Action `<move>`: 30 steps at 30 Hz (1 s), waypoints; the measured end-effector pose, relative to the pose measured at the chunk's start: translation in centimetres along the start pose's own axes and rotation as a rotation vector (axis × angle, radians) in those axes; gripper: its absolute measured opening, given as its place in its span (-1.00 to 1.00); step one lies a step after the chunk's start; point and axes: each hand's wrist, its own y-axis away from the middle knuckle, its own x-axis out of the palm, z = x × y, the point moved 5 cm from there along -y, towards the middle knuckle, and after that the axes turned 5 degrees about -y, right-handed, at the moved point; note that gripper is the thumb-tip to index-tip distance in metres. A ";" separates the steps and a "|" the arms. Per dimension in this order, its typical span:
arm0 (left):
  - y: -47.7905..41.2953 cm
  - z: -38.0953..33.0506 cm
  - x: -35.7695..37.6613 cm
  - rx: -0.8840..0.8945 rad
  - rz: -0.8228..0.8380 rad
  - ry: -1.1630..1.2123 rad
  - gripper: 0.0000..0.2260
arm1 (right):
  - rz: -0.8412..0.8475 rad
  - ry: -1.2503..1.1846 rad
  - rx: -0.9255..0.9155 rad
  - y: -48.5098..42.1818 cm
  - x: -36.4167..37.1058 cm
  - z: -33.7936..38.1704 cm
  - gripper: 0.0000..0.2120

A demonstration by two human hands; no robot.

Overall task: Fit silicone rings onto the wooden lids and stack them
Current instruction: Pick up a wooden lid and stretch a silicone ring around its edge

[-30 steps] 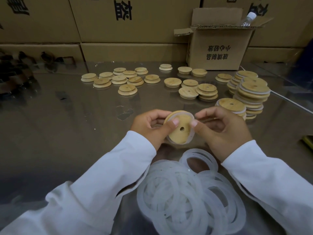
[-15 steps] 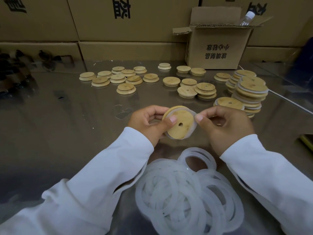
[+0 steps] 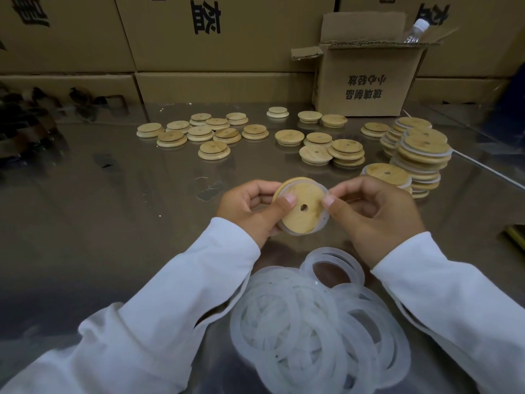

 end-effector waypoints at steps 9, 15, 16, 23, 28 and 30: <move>0.0 0.1 0.2 0.014 -0.028 -0.028 -0.95 | -0.082 0.146 0.018 0.2 -0.1 -0.4 -0.87; 0.0 -0.7 0.1 0.115 -0.031 -0.055 -0.92 | -0.017 0.201 0.090 -0.4 -0.3 -0.7 -0.81; 0.0 -0.8 0.0 0.125 -0.034 -0.048 -0.91 | -0.004 0.201 0.085 -0.4 -0.2 -0.6 -0.80; -0.4 -0.4 -0.5 0.078 -0.037 0.027 -0.88 | 0.051 0.193 0.047 -0.2 0.1 0.1 -0.79; -0.5 -0.2 -0.8 0.075 -0.042 0.067 -0.86 | 0.073 0.069 0.075 0.2 0.5 0.4 -0.81; -0.5 -0.2 -0.9 0.073 -0.040 0.084 -0.87 | 0.076 0.039 0.092 0.3 0.7 0.4 -0.81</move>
